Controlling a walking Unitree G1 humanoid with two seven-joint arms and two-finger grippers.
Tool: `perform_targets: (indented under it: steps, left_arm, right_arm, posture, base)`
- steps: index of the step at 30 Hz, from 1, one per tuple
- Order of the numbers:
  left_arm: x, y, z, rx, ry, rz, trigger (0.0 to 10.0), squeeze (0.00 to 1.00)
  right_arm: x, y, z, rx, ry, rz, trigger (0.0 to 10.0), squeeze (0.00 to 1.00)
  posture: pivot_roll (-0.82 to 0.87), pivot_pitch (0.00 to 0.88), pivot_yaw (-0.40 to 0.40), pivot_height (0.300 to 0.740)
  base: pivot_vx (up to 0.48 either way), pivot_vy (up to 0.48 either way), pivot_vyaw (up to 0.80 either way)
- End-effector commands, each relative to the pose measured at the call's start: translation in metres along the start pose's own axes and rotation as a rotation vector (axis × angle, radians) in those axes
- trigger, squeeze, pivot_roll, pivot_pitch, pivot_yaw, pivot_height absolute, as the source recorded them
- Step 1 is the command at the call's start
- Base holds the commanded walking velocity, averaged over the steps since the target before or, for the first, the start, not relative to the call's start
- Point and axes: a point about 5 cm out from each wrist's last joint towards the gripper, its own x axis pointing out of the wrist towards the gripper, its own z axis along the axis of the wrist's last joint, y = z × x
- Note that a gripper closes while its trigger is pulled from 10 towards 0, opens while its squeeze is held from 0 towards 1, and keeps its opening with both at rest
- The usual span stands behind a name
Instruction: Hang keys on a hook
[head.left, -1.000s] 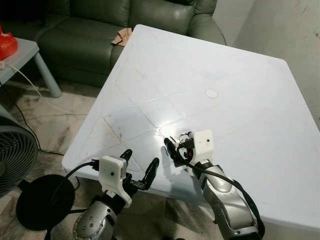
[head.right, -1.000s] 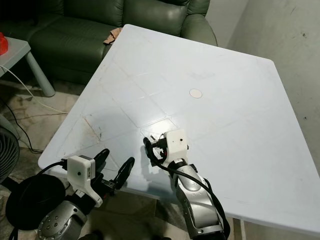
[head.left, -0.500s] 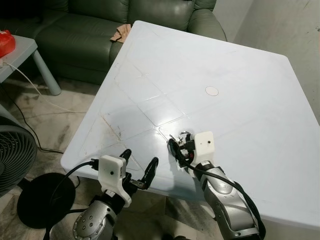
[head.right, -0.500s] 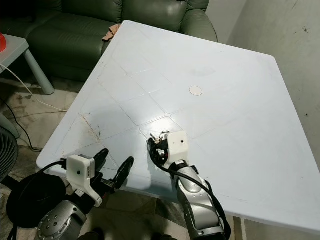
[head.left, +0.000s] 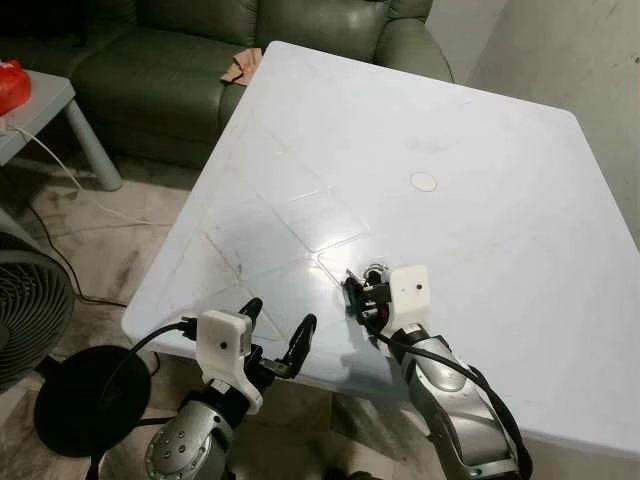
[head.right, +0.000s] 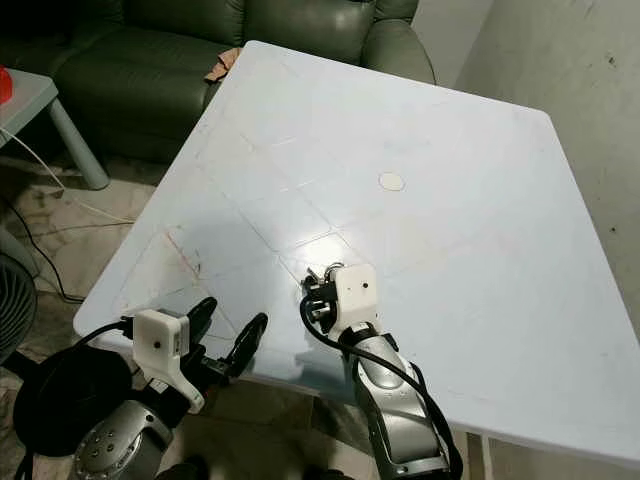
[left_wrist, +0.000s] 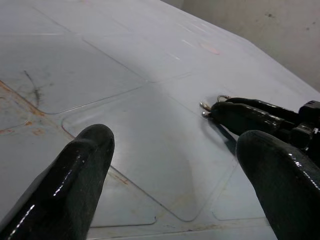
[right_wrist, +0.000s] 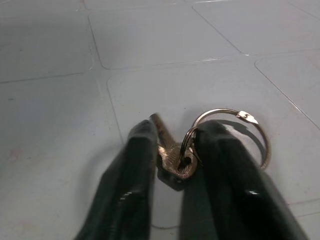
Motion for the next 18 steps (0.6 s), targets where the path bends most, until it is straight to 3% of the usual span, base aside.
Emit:
perform_targets:
  steps: [1,18]
  left_arm:
    - [-0.0008,-0.0036,0.002,-0.003,-0.004,-0.011,10.0,0.0]
    - [-0.0004,-0.0043,0.0024,-0.005,-0.008,-0.005,10.0,0.0]
  right_arm:
    - [-0.0028,-0.0006,-0.0015,-0.009,0.004,-0.012,0.0,0.0]
    - [-0.0025,0.0017,0.0001,0.001,-0.007,-0.007,0.0,0.0]
  posture:
    - [0.09,0.204,-0.132,0.74]
    - [0.09,0.204,-0.133,0.74]
  base:
    - [0.0,0.0,0.0]
    - [0.0,0.0,0.0]
